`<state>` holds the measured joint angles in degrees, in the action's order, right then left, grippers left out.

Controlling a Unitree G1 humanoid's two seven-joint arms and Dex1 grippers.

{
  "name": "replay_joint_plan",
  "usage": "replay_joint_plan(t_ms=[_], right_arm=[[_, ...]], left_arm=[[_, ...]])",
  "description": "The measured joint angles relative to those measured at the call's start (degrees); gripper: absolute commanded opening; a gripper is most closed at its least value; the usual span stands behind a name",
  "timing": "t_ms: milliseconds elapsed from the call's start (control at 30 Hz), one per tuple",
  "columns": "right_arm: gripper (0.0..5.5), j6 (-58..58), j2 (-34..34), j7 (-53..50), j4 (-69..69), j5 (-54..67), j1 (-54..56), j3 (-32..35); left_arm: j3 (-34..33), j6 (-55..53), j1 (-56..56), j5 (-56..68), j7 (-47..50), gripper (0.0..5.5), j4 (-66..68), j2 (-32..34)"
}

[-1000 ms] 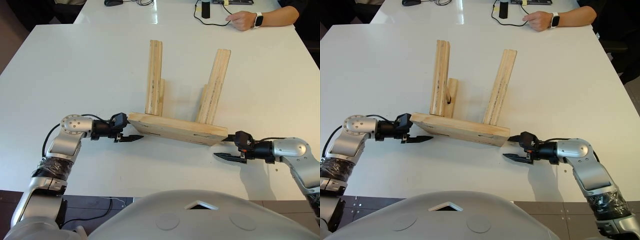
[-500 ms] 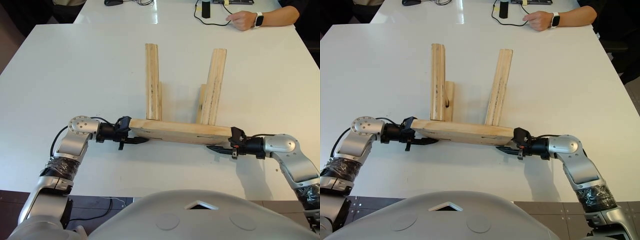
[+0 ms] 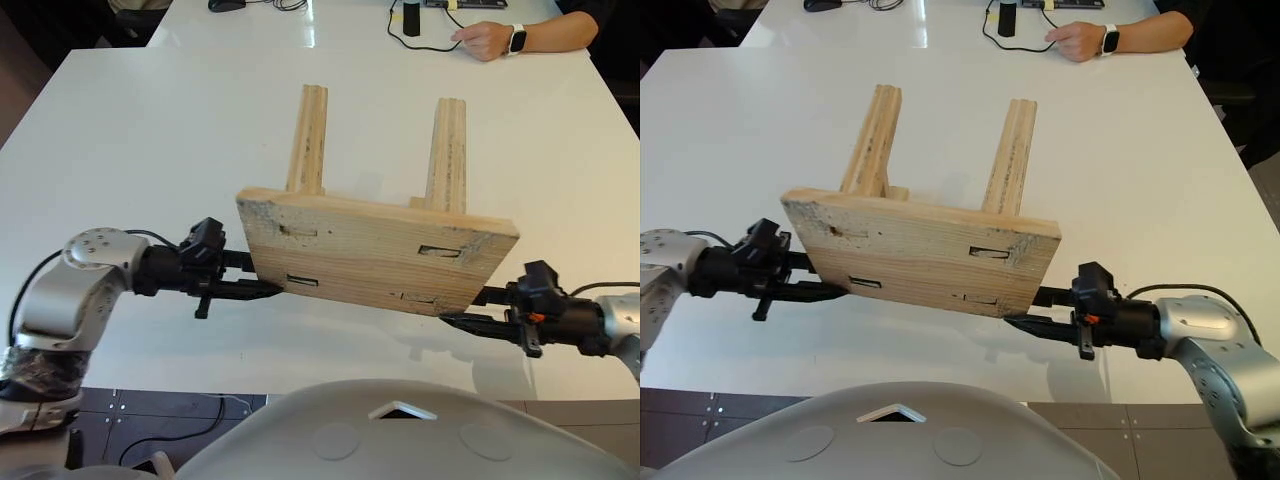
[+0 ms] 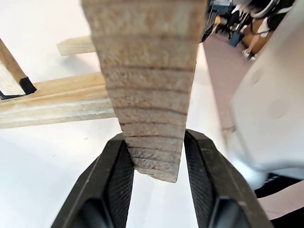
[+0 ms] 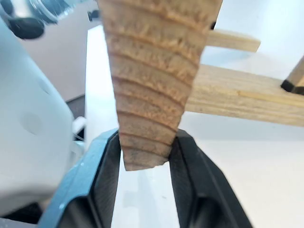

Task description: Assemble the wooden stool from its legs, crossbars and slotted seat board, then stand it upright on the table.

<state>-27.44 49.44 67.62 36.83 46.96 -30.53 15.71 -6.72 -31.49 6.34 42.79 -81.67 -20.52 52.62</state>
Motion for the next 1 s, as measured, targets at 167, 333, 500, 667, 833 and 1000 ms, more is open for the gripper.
replay_joint_plan(t_ms=[167,333,500,667,833,1000], right_arm=[[1.39,-2.2,2.0,-2.9,1.7,14.4,-1.4,6.1],[1.39,-2.2,2.3,-7.9,1.7,30.3,-1.4,8.7],[1.39,0.3,-1.0,-21.7,2.8,47.0,0.6,6.8],[1.39,5.3,-6.4,-40.1,5.9,56.2,7.3,1.3],[1.40,11.0,-13.3,-59.8,7.2,57.2,16.2,-4.7],[1.46,15.7,-19.7,-77.4,6.2,53.6,23.7,-8.5]], left_arm=[[-6.2,-6.7,1.4,11.8,3.1,1.52,-2.7,2.4],[-9.9,-10.3,1.0,28.4,10.4,1.52,-2.0,3.1],[-9.3,-10.2,-3.3,46.2,25.4,1.52,-1.5,1.0],[-7.1,-8.1,-7.4,59.0,42.4,1.52,-1.5,-2.3],[-2.2,-5.0,-11.8,66.4,62.1,1.52,-1.5,-7.6],[2.1,-2.4,-17.6,68.7,79.6,1.52,-2.2,-12.8]])
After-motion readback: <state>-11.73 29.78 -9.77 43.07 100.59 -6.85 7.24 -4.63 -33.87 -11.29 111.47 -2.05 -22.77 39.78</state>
